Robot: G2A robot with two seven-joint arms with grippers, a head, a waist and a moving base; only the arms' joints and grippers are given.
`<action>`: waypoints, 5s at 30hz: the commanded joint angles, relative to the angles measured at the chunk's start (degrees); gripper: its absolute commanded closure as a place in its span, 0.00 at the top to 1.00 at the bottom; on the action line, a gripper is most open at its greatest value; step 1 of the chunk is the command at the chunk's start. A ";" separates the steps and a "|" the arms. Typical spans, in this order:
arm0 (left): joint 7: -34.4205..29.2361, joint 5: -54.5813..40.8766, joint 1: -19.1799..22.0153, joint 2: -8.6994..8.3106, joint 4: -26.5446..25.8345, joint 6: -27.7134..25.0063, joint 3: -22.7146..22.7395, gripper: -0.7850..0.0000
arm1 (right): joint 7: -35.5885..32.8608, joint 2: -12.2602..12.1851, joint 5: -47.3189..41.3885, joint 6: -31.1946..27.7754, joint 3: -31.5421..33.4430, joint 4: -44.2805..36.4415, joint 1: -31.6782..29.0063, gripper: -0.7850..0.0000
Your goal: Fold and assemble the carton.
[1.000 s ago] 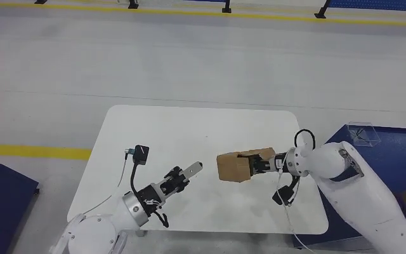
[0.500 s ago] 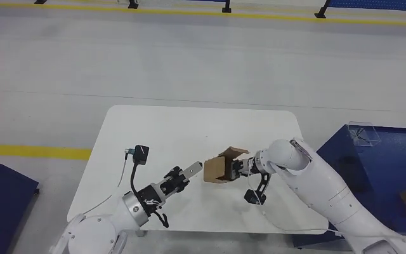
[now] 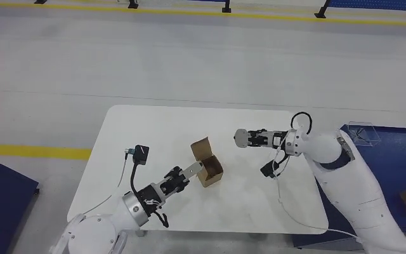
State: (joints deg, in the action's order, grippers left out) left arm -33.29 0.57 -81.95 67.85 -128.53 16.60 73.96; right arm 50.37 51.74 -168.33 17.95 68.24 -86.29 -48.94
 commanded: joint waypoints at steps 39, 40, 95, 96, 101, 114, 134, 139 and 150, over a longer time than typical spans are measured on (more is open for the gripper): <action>-11.42 41.00 20.42 1.09 13.60 23.32 -22.43 1.00 | -82.62 -1.99 128.02 10.33 -0.96 5.24 -0.81 1.00; -11.73 42.11 21.92 1.60 15.39 24.58 -24.62 1.00 | -82.45 -1.95 132.20 9.93 -2.41 5.44 0.19 1.00; -13.47 41.99 34.85 11.24 48.54 29.32 -32.94 1.00 | -87.45 7.83 181.67 0.79 -30.90 10.39 6.23 1.00; -13.46 41.79 34.83 11.31 48.73 29.16 -32.76 1.00 | -87.69 7.93 181.74 0.77 -30.73 10.54 6.38 1.00; -12.49 40.56 33.86 11.41 46.68 28.09 -31.01 1.00 | -88.96 8.05 180.56 0.59 -28.74 9.95 6.40 1.00; -14.01 41.98 34.76 12.22 46.75 27.91 -30.64 1.00 | -89.56 8.59 179.47 0.67 -25.23 9.97 5.40 1.00; -7.85 34.55 37.21 11.34 53.83 -2.39 -21.73 1.00 | -87.20 6.41 171.46 -0.31 -11.46 6.32 -0.98 1.00; -6.38 31.92 41.25 13.20 61.88 -4.51 -24.84 0.70 | -87.17 6.08 172.35 0.05 -9.79 5.65 -2.47 1.00; -5.96 27.20 40.14 13.96 62.81 -6.76 -23.75 0.18 | -87.23 6.18 173.97 0.82 -8.81 4.86 -4.15 1.00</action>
State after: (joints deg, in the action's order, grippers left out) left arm -39.19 28.26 -41.18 81.97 -64.99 10.11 49.57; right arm -36.84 57.88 5.38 18.70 59.50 -81.33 -53.08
